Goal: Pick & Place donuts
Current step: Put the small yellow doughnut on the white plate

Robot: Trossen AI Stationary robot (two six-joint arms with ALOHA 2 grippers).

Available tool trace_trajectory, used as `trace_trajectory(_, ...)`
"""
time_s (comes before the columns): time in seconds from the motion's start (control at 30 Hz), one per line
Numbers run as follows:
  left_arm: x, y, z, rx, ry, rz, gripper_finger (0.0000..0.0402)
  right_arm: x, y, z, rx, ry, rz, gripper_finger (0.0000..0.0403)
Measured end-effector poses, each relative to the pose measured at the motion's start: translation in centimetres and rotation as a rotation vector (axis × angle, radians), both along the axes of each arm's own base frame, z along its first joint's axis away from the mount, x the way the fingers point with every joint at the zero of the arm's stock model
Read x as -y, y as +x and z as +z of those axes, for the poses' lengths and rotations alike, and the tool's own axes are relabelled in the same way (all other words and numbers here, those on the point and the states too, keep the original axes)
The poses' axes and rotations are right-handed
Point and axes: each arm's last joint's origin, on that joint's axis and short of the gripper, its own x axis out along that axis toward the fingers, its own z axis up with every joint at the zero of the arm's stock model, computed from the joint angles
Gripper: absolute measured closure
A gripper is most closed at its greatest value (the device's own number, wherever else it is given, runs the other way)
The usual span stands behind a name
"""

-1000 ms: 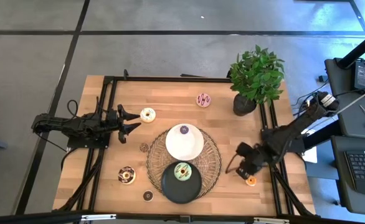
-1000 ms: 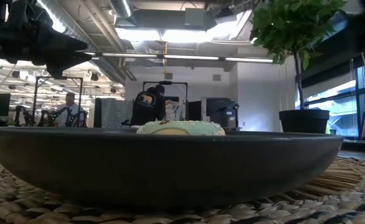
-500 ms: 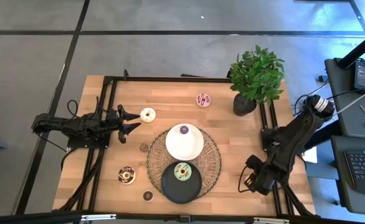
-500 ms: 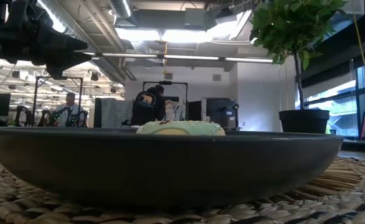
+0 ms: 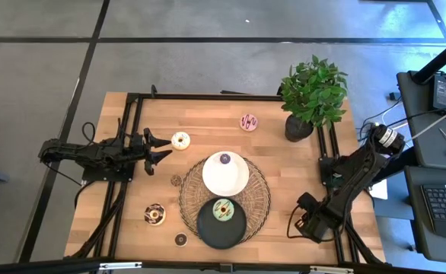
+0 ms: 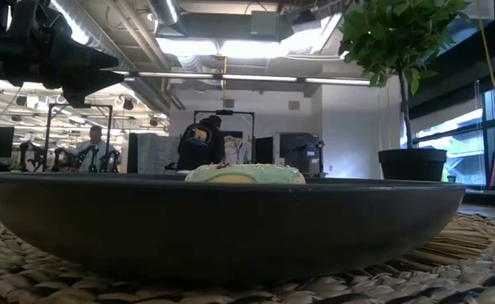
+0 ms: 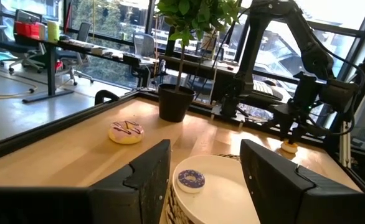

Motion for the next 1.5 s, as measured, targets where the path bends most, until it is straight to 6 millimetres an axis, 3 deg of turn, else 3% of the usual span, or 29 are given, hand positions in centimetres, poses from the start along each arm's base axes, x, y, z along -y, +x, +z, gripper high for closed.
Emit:
trace_trajectory(0.47, 0.0, 0.0, 0.0, 0.008, -0.028, -0.003, 0.0214, 0.1, 0.0, 0.1, -0.012, 0.016, 0.055, 0.0392)
trace_trajectory(0.83, 0.0, 0.0, 0.0, 0.008, -0.028, -0.004, 0.0214, 2.7, 2.2, 2.4, 0.139, 0.014, 0.072, 0.0364)
trace_trajectory(1.1, 0.0, 0.0, 0.0, 0.007, -0.026, -0.004, 0.0213, 7.0, 6.7, 4.3, 0.274, -0.05, 0.192, 0.0385)
trace_trajectory(1.5, 0.0, 0.0, 0.0, 0.007, -0.025, -0.004, 0.0214, 13.9, 16.1, 10.4, 0.722, -0.136, 0.549, 0.0385)
